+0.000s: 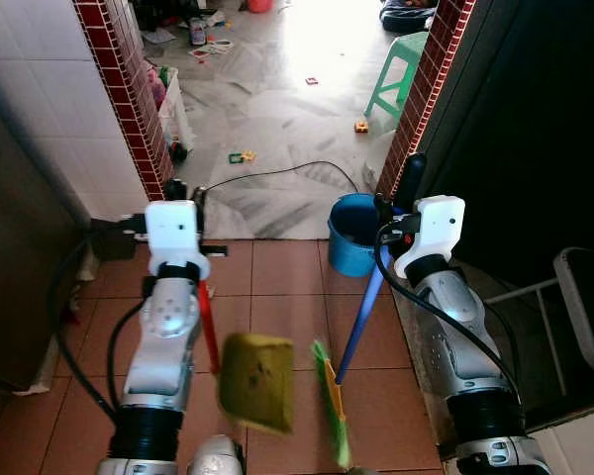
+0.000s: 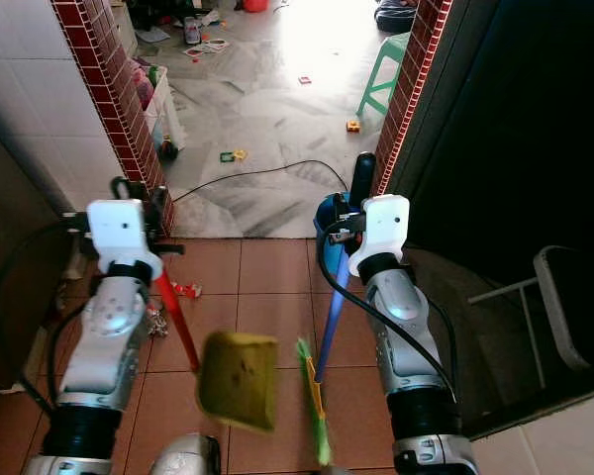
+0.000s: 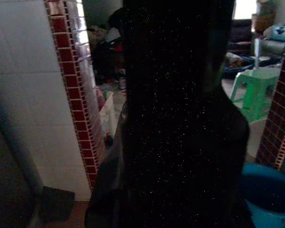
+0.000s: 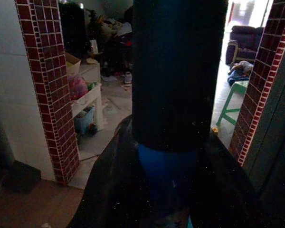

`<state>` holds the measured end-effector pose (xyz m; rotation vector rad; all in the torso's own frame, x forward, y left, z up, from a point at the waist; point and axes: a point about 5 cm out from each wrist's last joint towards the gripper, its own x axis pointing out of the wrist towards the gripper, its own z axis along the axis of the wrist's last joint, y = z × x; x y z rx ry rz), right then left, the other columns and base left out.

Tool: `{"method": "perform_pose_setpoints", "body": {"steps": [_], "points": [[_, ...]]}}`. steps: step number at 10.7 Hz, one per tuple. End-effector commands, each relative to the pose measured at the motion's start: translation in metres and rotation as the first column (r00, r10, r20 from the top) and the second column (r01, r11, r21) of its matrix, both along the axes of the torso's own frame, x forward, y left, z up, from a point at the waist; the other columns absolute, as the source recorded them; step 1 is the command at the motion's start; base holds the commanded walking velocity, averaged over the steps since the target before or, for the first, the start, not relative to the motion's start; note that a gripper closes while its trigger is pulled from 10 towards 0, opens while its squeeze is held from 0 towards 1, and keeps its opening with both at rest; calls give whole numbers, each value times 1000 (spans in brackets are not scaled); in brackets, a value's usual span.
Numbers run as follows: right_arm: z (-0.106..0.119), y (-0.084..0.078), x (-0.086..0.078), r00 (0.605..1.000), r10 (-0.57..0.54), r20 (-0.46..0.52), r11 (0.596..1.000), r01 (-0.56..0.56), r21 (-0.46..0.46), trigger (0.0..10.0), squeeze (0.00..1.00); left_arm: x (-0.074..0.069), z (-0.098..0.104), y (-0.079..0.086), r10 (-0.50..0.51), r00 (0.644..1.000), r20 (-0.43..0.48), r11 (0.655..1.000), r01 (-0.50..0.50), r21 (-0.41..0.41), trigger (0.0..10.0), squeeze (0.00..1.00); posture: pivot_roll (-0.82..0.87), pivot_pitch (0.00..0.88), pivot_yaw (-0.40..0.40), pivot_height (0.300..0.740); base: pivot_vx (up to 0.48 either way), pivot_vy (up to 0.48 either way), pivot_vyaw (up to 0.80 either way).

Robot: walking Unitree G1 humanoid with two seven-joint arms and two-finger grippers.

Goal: Sweep floor

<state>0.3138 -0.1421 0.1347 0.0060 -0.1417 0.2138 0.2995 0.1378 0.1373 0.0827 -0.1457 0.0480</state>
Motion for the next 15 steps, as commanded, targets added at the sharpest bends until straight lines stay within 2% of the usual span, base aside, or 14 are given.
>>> {"method": "perform_pose_setpoints", "body": {"steps": [1, 5, 8, 11, 15], "points": [[10, -1, 4, 999, -6, 42, 1000, 6, -5, 10000, 0, 1, 16, -3, -11, 998, 69, 1000, 11, 2, 10000, 0, 29, 23, -31, 740, 0, 0, 0], [11, 1, 5, 999, -12, 47, 1000, 12, 5, 10000, 0, 7, 23, -8, -35, 997, 69, 999, 36, -7, 10000, 0, 28, 18, -16, 740, 0, 429, 109], [21, 1, 10, 998, -5, 68, 1000, 6, -7, 10000, 0, 10, 35, -15, -44, 994, 100, 998, 47, -31, 10000, 0, 14, 38, -25, 740, 0, 480, 0], [20, 6, 9, 997, -3, 72, 1000, 3, 2, 10000, 0, 8, 30, -15, -48, 996, 80, 998, 50, -30, 10000, 0, 11, 35, -17, 740, 0, 480, 0], [18, 2, 9, 998, -2, 66, 1000, 3, -11, 10000, 0, 8, 28, -16, -19, 997, 71, 998, 23, -53, 10000, 0, 10, 19, -22, 740, 0, 480, 0]]}}
